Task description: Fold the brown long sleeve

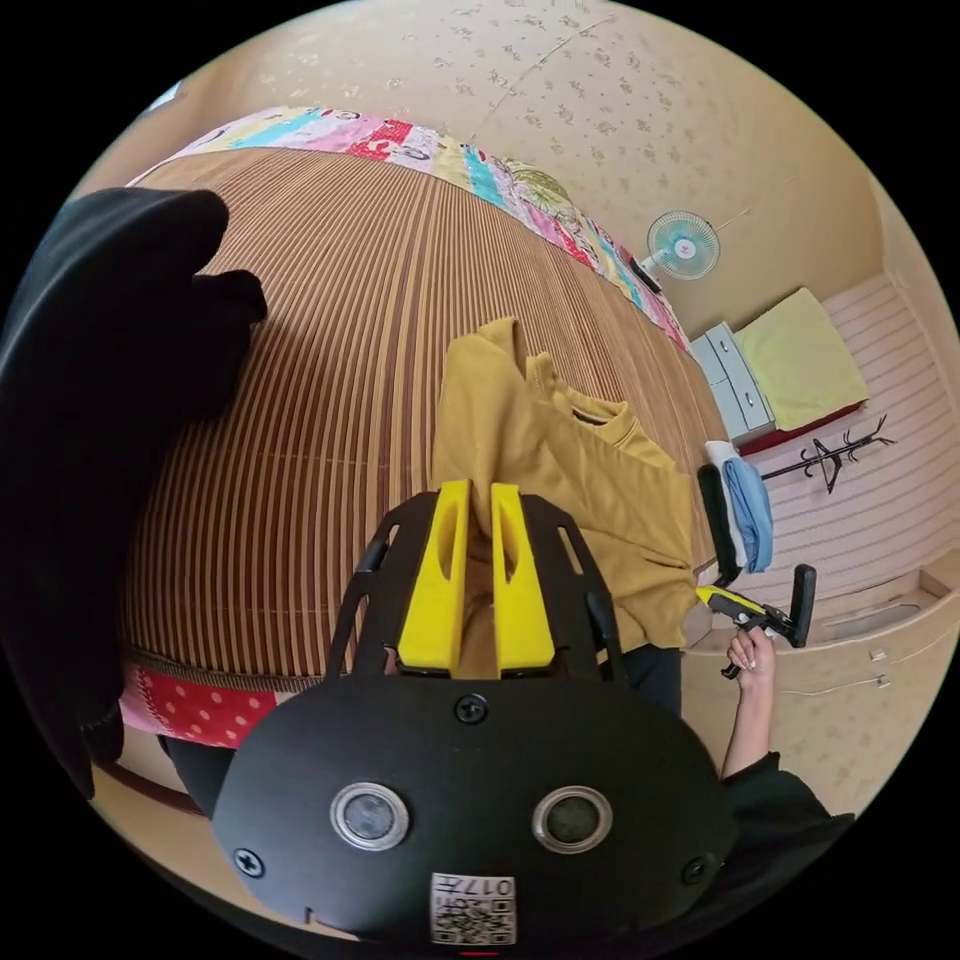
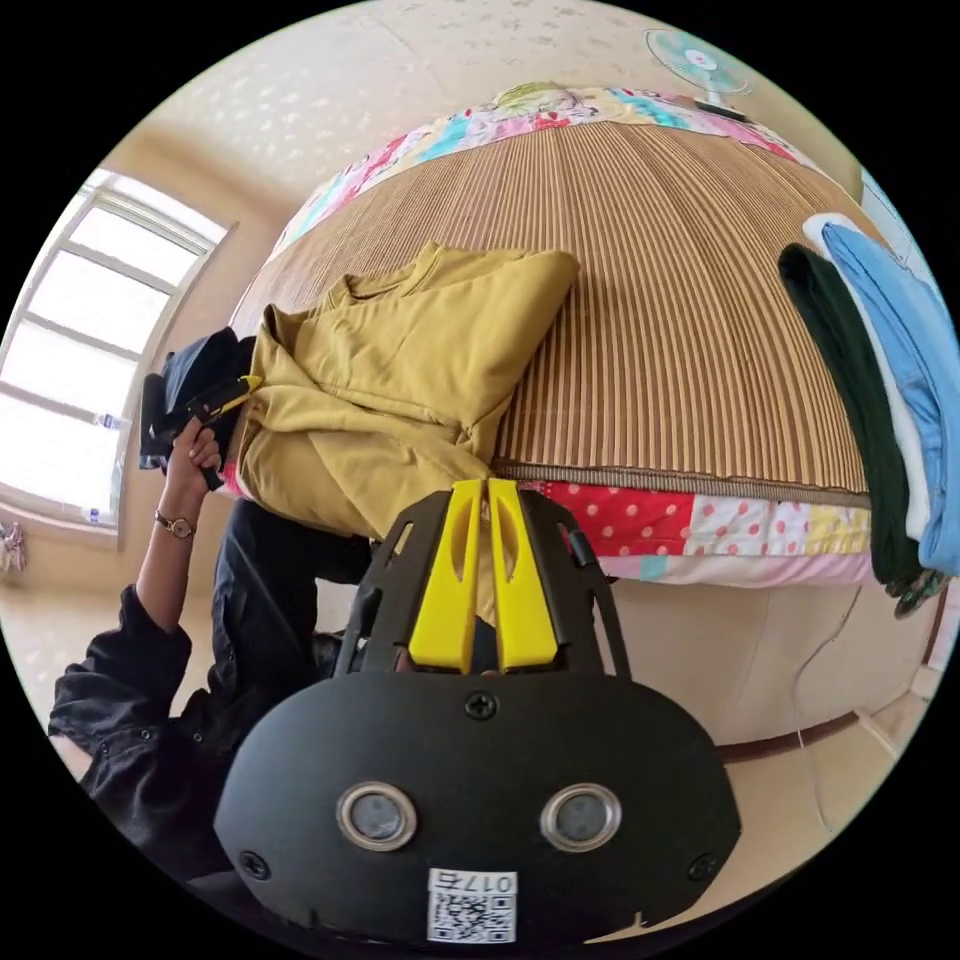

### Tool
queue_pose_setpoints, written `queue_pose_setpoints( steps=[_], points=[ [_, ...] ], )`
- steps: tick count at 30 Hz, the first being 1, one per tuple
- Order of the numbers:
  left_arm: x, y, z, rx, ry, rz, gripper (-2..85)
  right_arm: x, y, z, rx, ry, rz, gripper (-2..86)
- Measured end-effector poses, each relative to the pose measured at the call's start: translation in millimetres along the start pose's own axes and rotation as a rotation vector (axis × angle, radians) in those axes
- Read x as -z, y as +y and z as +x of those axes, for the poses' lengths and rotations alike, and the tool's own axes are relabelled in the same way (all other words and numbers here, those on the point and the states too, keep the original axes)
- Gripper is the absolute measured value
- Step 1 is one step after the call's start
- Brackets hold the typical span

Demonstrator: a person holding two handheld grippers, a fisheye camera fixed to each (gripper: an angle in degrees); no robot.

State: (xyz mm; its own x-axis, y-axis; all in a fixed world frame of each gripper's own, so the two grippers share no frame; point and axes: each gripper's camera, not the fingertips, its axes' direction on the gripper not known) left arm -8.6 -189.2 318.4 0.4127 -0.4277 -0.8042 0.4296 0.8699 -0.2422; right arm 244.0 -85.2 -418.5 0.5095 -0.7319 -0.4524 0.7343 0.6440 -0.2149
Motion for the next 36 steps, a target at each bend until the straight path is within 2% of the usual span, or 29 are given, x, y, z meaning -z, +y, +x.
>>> queue_pose_setpoints(
  steps=[4, 6, 9, 11, 14, 16, 18, 19, 21, 24, 28, 31, 34, 36],
  points=[
    [42, -11, -25, -0.014, 0.042, 0.055, 4.1, 48, -29, -40, 0.071, -0.047, 0.138, 1.6],
    [57, -16, -42, -0.005, 0.073, 0.073, 4.0, 91, -45, -80, 0.185, -0.032, 0.308, 1.3],
    [74, -14, -81, 0.044, 0.202, 0.119, 3.9, 139, -35, -128, 0.386, -0.007, 0.57, 1.3],
    [76, -4, -107, 0.054, 0.281, 0.16, 3.9, 138, -26, -143, 0.459, 0.03, 0.614, 1.3],
    [71, 13, -136, 0.091, 0.31, 0.177, 4.0, 75, -11, -127, 0.4, 0.175, 0.53, 1.3],
    [65, 23, -158, 0.146, 0.348, 0.169, 4.0, 12, -2, -87, 0.254, 0.155, 0.387, 1.2],
    [63, 30, -174, 0.188, 0.352, 0.15, 4.2, -62, 19, -31, 0.016, 0.093, 0.15, 1.0],
    [67, 33, -175, 0.172, 0.326, 0.144, 4.4, -69, 28, -24, -0.006, 0.076, 0.155, 1.0],
    [78, 37, -170, 0.149, 0.284, 0.159, 4.6, -57, 64, -7, -0.063, -0.071, 0.333, 1.0],
    [105, 45, -158, 0.141, 0.272, 0.257, 5.4, -49, 63, 7, -0.148, -0.114, 0.328, 1.5],
    [126, 40, -114, 0.005, 0.23, 0.342, 6.9, -39, 46, -4, -0.115, -0.132, 0.334, 2.1],
    [103, 13, -83, -0.126, 0.245, 0.244, 0.4, -43, 29, -25, -0.074, -0.127, 0.314, 2.6],
    [60, -28, -77, -0.073, 0.11, 0.055, -0.6, -59, 10, -49, -0.032, -0.107, 0.27, 3.0],
    [57, -41, -80, -0.057, 0.057, 0.084, -0.8, -74, -2, -69, -0.009, -0.065, 0.224, 3.5]
  ],
)
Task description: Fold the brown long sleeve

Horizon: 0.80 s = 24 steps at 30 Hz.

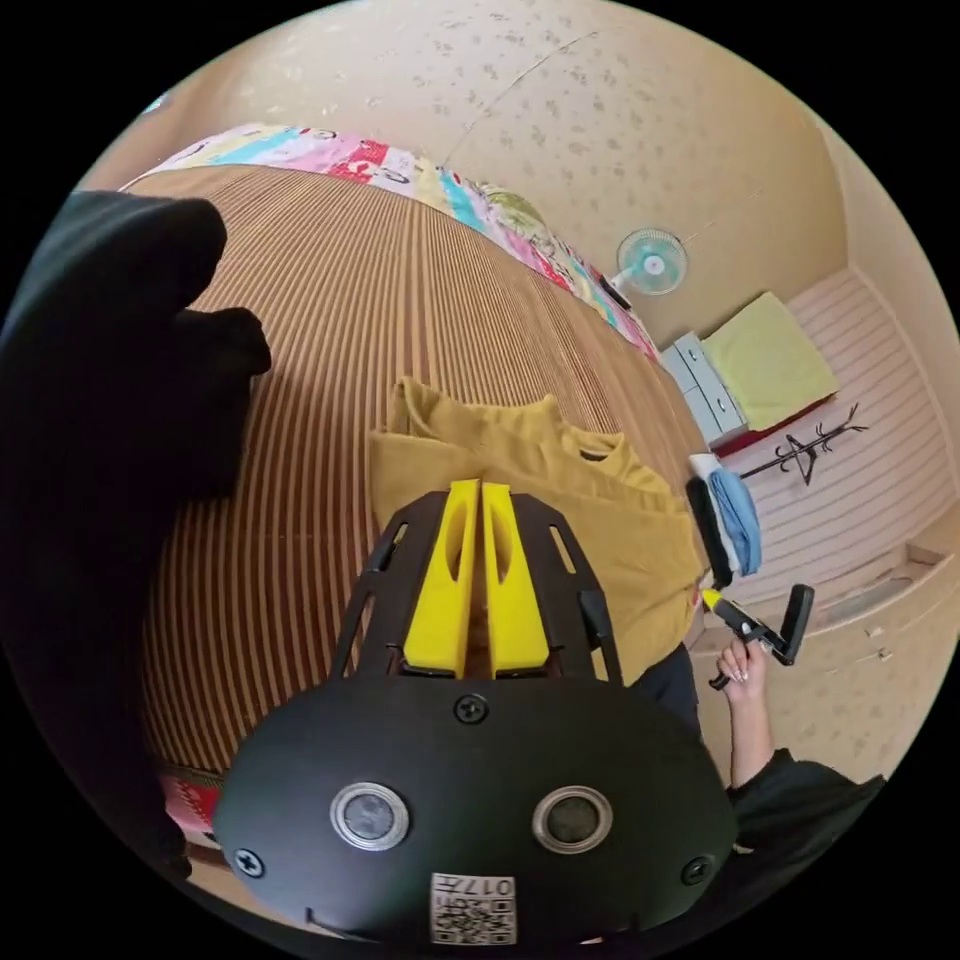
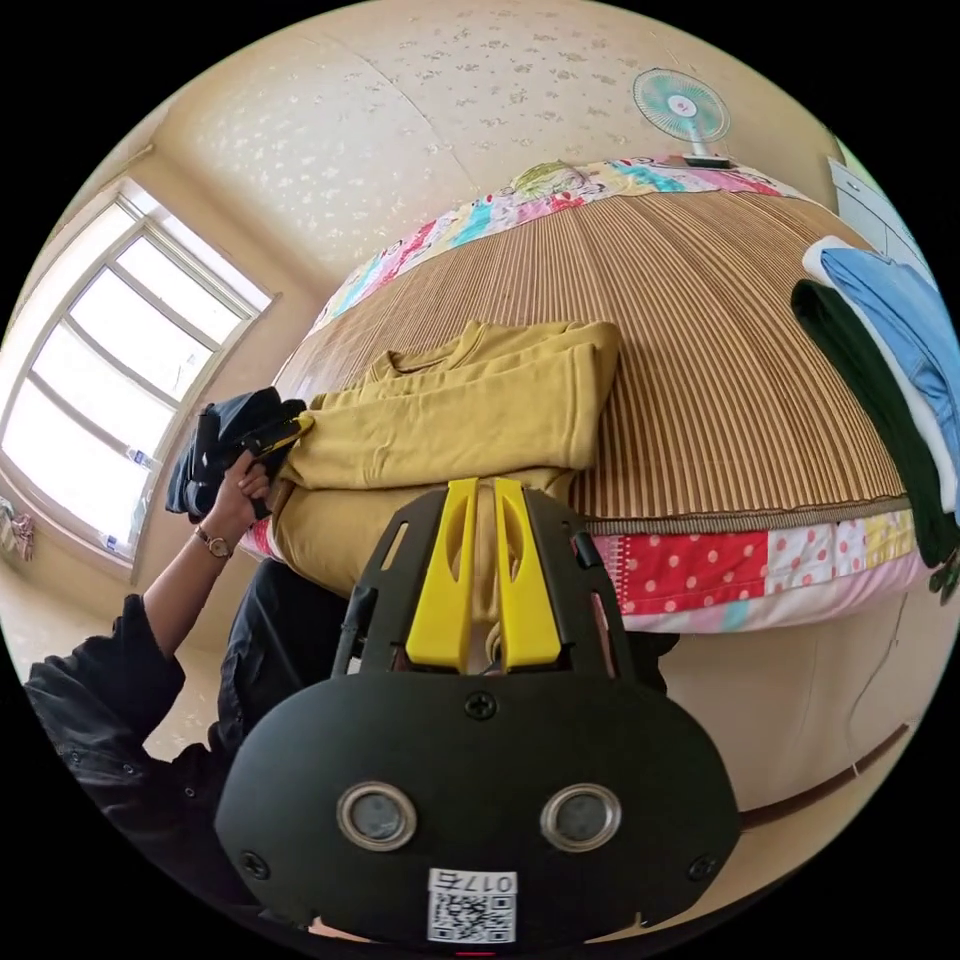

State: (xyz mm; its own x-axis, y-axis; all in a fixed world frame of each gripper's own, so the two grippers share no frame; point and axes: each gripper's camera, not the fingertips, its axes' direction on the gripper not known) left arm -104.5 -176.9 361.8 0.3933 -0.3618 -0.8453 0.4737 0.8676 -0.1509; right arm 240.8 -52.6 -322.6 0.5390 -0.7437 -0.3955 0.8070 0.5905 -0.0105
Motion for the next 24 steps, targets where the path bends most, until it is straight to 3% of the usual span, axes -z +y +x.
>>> queue_pose_setpoints(
  steps=[3, 5, 7, 13, 20, 22, 24],
  points=[
    [35, 10, -23, 0.247, -0.101, 0.199, -0.7, -12, 0, -15, 0.007, 0.066, -0.022, 4.8],
    [61, 32, -21, 0.222, 0.006, 0.313, 0.0, -13, 5, -16, -0.002, 0.093, -0.021, 6.2],
    [65, 46, -6, 0.091, 0.089, 0.267, 2.2, -11, 11, -12, -0.026, 0.109, -0.023, 7.4],
    [74, 157, 40, -0.055, 0.0, 0.124, 11.9, -9, 23, 6, -0.147, 0.034, -0.059, 9.9],
    [47, 212, 87, -0.167, -0.098, -0.024, 5.2, -6, 22, -2, -0.277, 0.166, -0.028, 13.3],
    [45, 210, 91, -0.154, -0.084, -0.027, 4.5, -11, 18, -7, -0.255, 0.157, -0.03, 11.9],
    [43, 201, 94, -0.147, -0.064, -0.061, 3.7, -29, 4, -9, -0.2, 0.11, -0.151, 6.1]
  ],
)
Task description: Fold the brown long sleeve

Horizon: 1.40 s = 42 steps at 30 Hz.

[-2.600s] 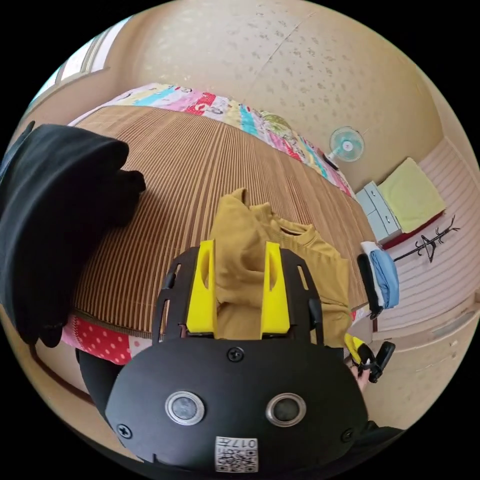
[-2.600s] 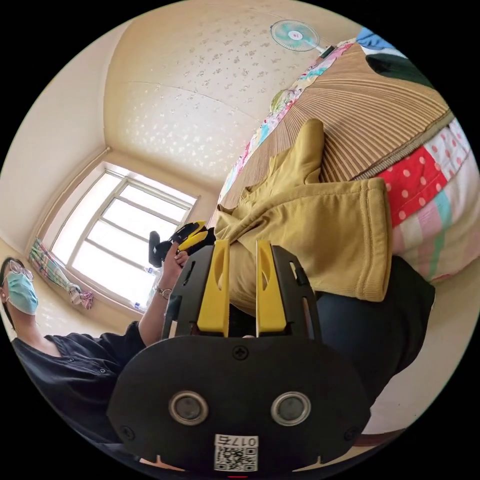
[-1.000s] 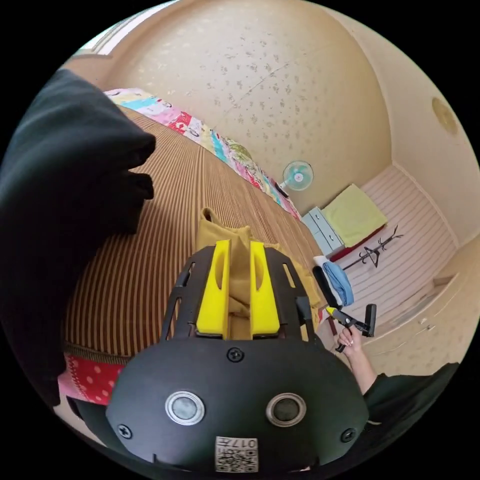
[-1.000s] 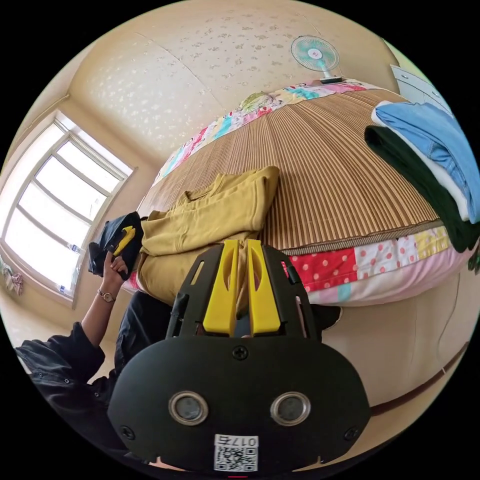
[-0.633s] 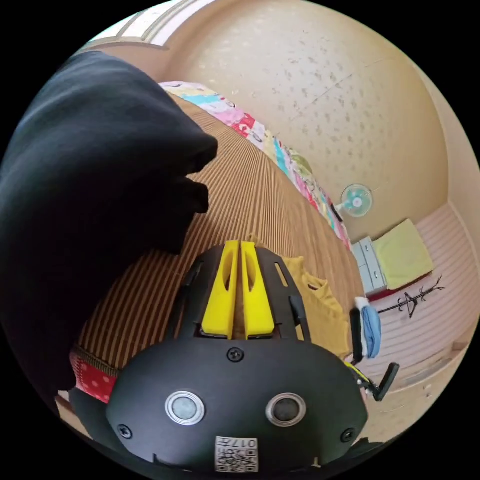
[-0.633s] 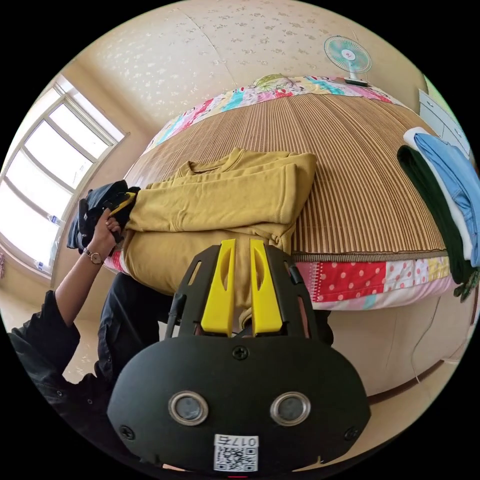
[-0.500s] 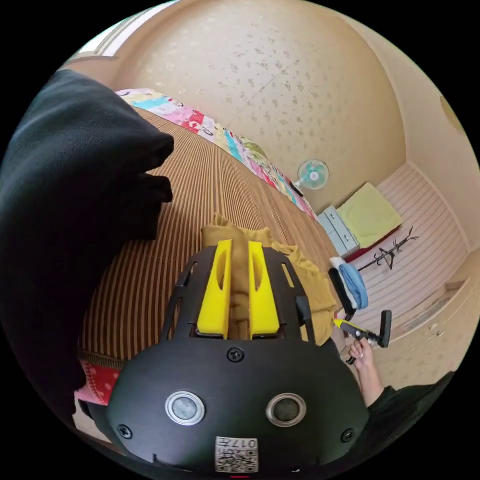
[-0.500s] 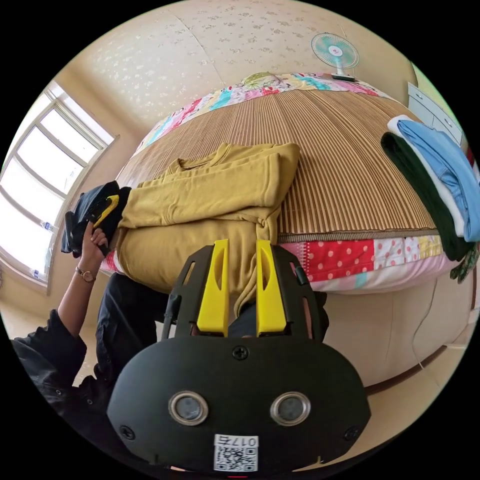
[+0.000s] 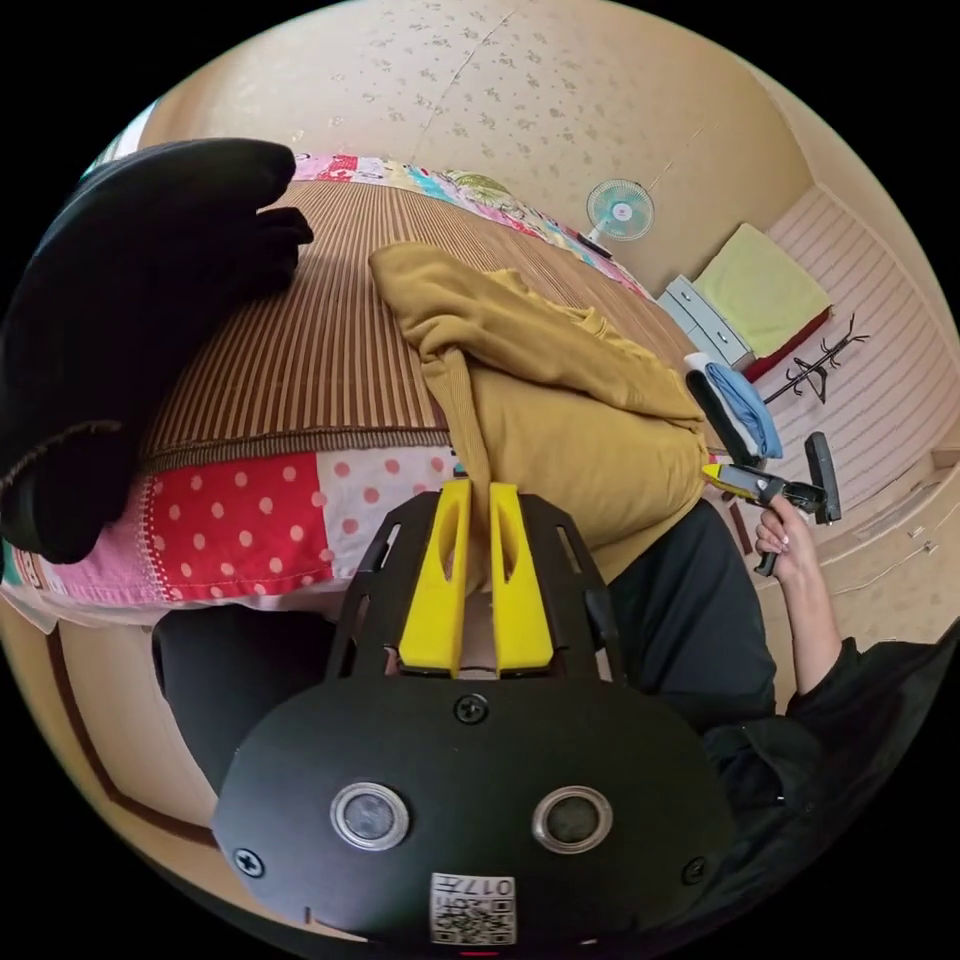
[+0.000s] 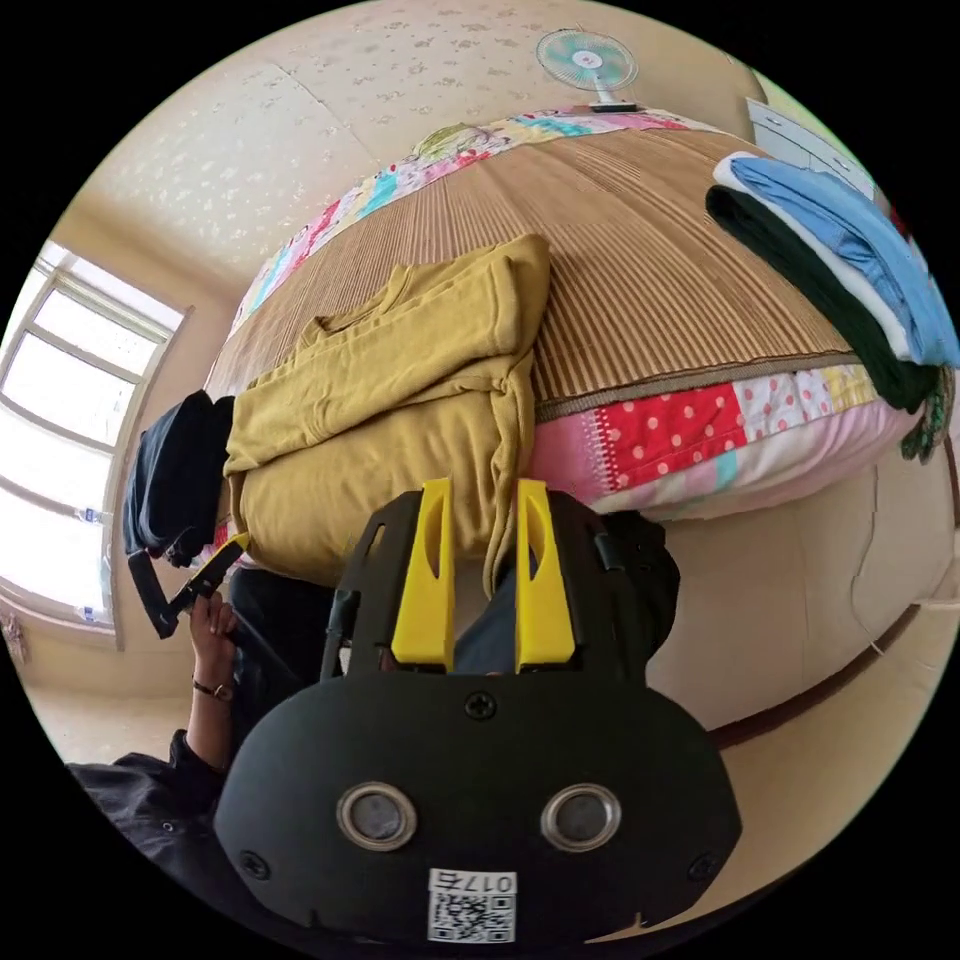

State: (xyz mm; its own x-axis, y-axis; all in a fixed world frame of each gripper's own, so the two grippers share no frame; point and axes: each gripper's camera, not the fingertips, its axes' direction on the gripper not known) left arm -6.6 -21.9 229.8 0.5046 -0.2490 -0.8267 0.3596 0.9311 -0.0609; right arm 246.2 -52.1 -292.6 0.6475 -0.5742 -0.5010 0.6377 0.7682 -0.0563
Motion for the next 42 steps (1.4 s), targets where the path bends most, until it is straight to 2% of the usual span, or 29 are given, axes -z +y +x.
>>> queue_pose_setpoints(
  steps=[4, 7, 12, 14, 16, 18, 21, 24, 26, 31, 33, 38, 41, 42],
  points=[
    [44, -26, 9, -0.032, 0.145, 0.096, 1.8, 35, -15, -7, 0.043, -0.034, 0.07, 3.3],
    [88, -60, 14, -0.052, 0.251, 0.224, 1.6, 89, -35, -9, 0.078, -0.105, 0.224, 2.6],
    [133, -169, 30, -0.055, 0.189, 0.332, 3.1, 166, -121, -6, 0.041, -0.141, 0.439, 3.1],
    [128, -229, 15, -0.006, 0.269, 0.292, 4.9, 177, -144, 10, -0.083, -0.11, 0.521, 3.8],
    [117, -250, 0, 0.042, 0.299, 0.26, 8.1, 179, -158, 29, -0.177, -0.112, 0.501, 5.3],
    [111, -244, -7, 0.08, 0.256, 0.247, 11.7, 174, -151, 41, -0.125, -0.215, 0.447, 8.7],
    [102, -196, 0, 0.016, 0.186, 0.222, 12.6, 146, -115, 43, 0.044, -0.205, 0.327, 9.9],
    [86, -139, 11, -0.04, 0.098, 0.151, 12.8, 99, -74, 59, 0.095, -0.163, 0.108, 11.7],
    [78, -104, 21, -0.083, 0.048, 0.103, 13.2, 83, -50, 72, 0.096, -0.187, 0.046, 12.8],
    [61, -76, 35, -0.16, -0.041, -0.004, 13.3, 71, -14, 94, 0.122, -0.23, -0.01, 13.6],
    [51, -75, 31, -0.14, -0.018, -0.056, 13.2, 81, -3, 98, 0.107, -0.227, 0.063, 13.8],
    [61, -69, 17, -0.042, 0.027, -0.078, 9.5, 101, 0, 97, 0.142, -0.236, 0.036, 13.5],
    [68, -63, 5, 0.019, 0.067, -0.082, 6.6, 113, 4, 95, 0.187, -0.186, 0.024, 11.0],
    [71, -62, 2, 0.03, 0.091, -0.077, 6.1, 117, 7, 96, 0.192, -0.165, -0.011, 7.5]
  ],
)
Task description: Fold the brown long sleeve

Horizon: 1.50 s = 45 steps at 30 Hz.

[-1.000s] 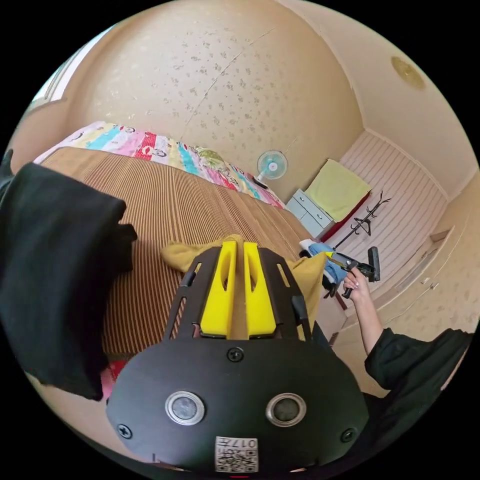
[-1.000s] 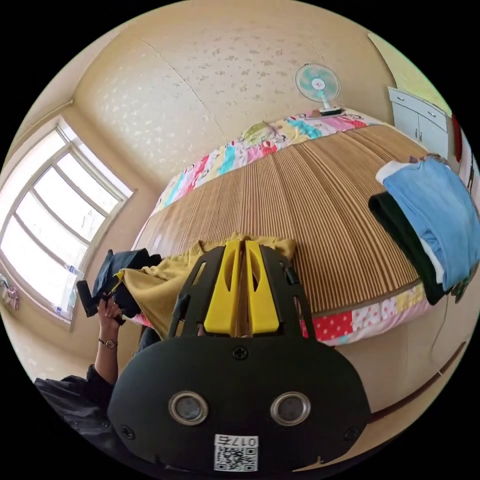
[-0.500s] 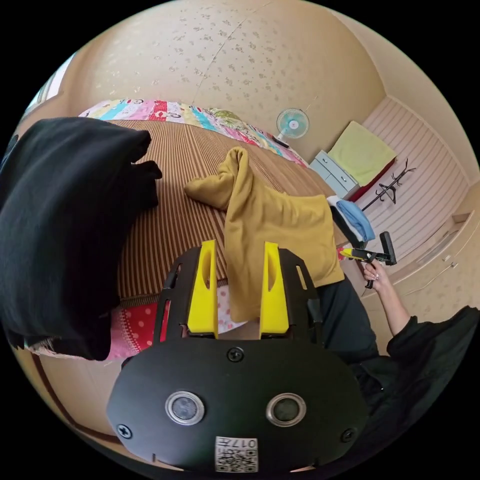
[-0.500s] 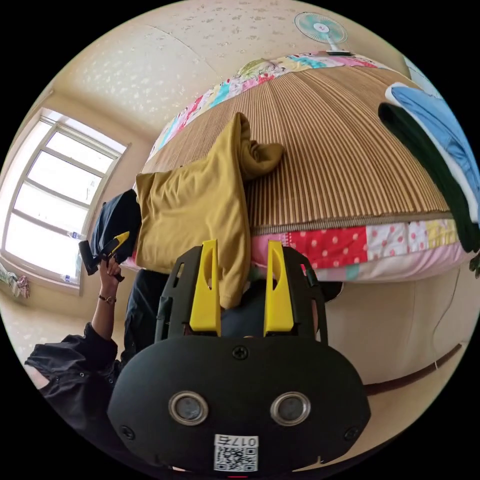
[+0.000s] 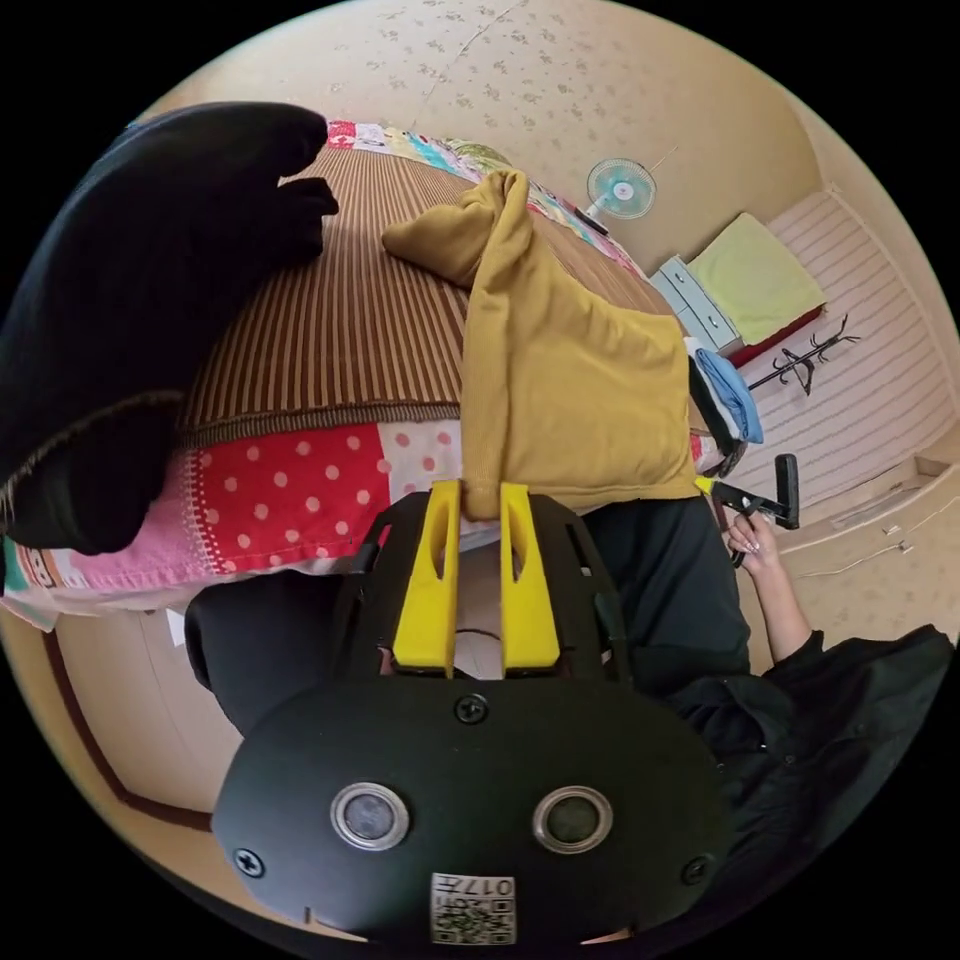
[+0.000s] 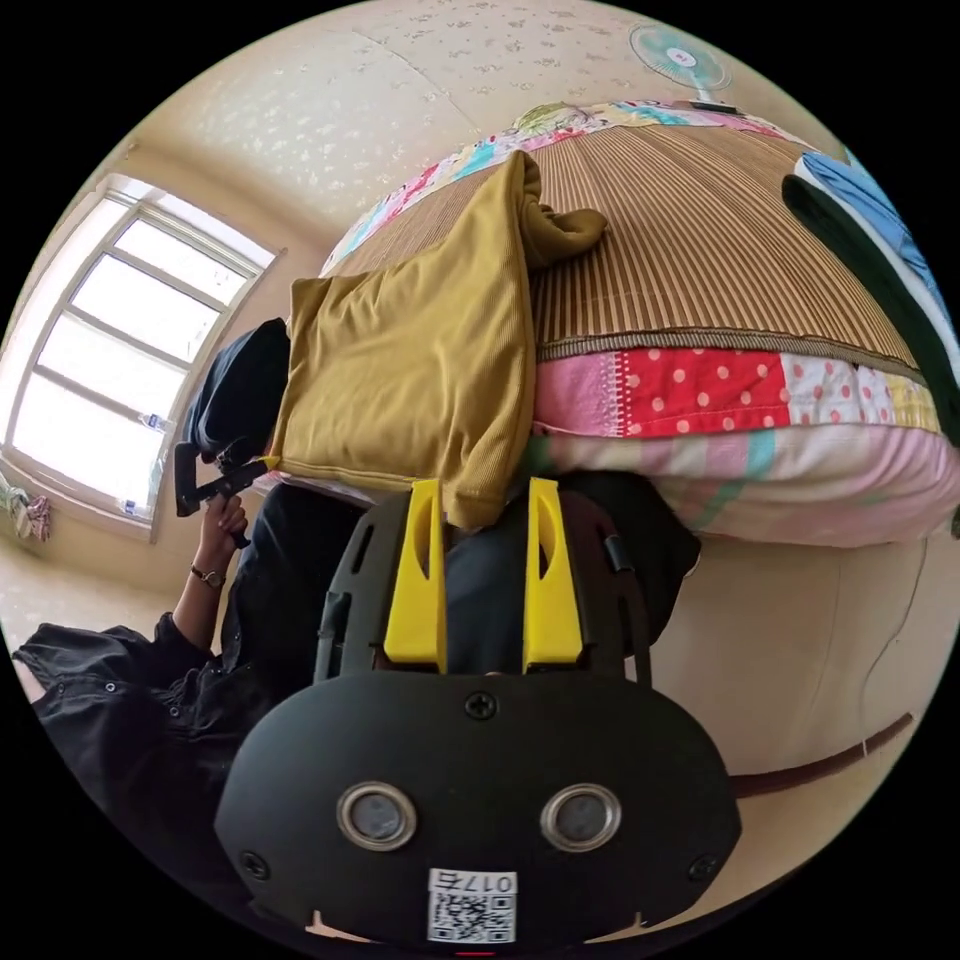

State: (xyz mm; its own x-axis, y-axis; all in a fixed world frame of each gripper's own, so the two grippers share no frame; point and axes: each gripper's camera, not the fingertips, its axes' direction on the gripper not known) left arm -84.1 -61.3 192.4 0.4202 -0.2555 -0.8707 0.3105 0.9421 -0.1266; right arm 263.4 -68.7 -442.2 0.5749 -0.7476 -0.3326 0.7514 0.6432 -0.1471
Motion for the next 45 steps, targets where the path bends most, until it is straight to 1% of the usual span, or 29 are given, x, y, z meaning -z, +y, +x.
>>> queue_pose_setpoints(
  steps=[2, 3, 4, 5, 6, 7, 8, 9, 11, 14, 15, 16, 17, 19, 21, 22, 23, 25, 29, 31, 34, 36, 37, 40, 42, 43, 44, 45],
  points=[
    [21, 7, -17, 0.041, 0.185, 0.038, 5.0, 12, 9, 0, 0.013, -0.024, -0.021, 5.0],
    [28, 10, -21, 0.047, 0.245, 0.052, 5.0, 28, 18, 4, 0.013, -0.087, 0.003, 4.4],
    [43, 15, -28, 0.042, 0.374, 0.082, 4.9, 37, 24, 7, 0.012, -0.137, 0.02, 4.3],
    [60, 21, -32, 0.018, 0.504, 0.113, 4.8, 58, 35, 17, 0.012, -0.272, 0.066, 3.9],
    [70, 24, -32, 0.003, 0.555, 0.131, 4.8, 84, 49, 27, 0.028, -0.428, 0.133, 3.7],
    [91, 31, -30, -0.035, 0.627, 0.17, 4.7, 97, 56, 31, 0.043, -0.499, 0.168, 3.6],
    [114, 39, -25, -0.081, 0.68, 0.205, 4.7, 125, 70, 38, 0.082, -0.611, 0.242, 3.4],
    [126, 42, -22, -0.107, 0.704, 0.222, 4.7, 155, 85, 40, 0.134, -0.681, 0.316, 3.2],
    [175, 60, -7, -0.226, 0.812, 0.302, 4.6, 195, 104, 43, 0.211, -0.759, 0.398, 3.0],
    [226, 85, 2, -0.342, 0.955, 0.401, 4.6, 245, 126, 46, 0.383, -0.942, 0.416, 3.0],
    [233, 90, 3, -0.358, 0.974, 0.416, 4.6, 261, 133, 46, 0.445, -0.992, 0.408, 2.9],
    [244, 99, 3, -0.358, 0.959, 0.422, 4.6, 267, 136, 46, 0.455, -0.988, 0.397, 2.9],
    [250, 106, 1, -0.335, 0.918, 0.418, 4.6, 273, 141, 45, 0.452, -0.931, 0.369, 2.9],
    [252, 115, -7, -0.295, 0.879, 0.414, 4.6, 274, 147, 50, 0.429, -0.903, 0.349, 2.8],
    [246, 120, -22, -0.213, 0.853, 0.396, 4.6, 264, 153, 64, 0.357, -0.91, 0.341, 2.7],
    [240, 124, -36, -0.137, 0.846, 0.394, 4.6, 261, 155, 68, 0.335, -0.923, 0.346, 2.6],
    [233, 127, -50, -0.057, 0.848, 0.395, 4.6, 253, 157, 77, 0.293, -0.957, 0.356, 2.6],
    [225, 128, -65, 0.026, 0.863, 0.391, 4.5, 241, 158, 88, 0.223, -0.997, 0.374, 2.5],
    [223, 100, -73, 0.086, 0.829, 0.399, 4.6, 221, 142, 109, 0.094, -1.057, 0.441, 2.2],
    [226, 75, -72, 0.064, 0.852, 0.404, 4.6, 219, 123, 113, 0.092, -1.085, 0.451, 2.2],
    [241, 45, -61, 0.006, 0.873, 0.437, 4.6, 231, 96, 105, 0.155, -1.101, 0.472, 2.2],
    [252, 37, -53, -0.054, 0.9, 0.457, 4.6, 253, 91, 88, 0.283, -1.067, 0.48, 2.2],
    [258, 37, -48, -0.096, 0.927, 0.462, 4.6, 258, 92, 84, 0.313, -1.048, 0.476, 2.2],
    [262, 50, -45, -0.161, 0.994, 0.415, 4.6, 274, 111, 67, 0.442, -0.949, 0.406, 2.2],
    [258, 66, -45, -0.183, 1.009, 0.334, 4.6, 264, 134, 58, 0.489, -0.887, 0.261, 2.1],
    [252, 79, -47, -0.178, 0.992, 0.266, 4.6, 257, 141, 57, 0.488, -0.868, 0.217, 2.0],
    [244, 91, -49, -0.159, 0.961, 0.184, 4.7, 238, 156, 59, 0.47, -0.834, 0.12, 1.9],
    [239, 97, -50, -0.148, 0.944, 0.141, 4.6, 214, 171, 62, 0.439, -0.827, 0.01, 1.8]
  ],
)
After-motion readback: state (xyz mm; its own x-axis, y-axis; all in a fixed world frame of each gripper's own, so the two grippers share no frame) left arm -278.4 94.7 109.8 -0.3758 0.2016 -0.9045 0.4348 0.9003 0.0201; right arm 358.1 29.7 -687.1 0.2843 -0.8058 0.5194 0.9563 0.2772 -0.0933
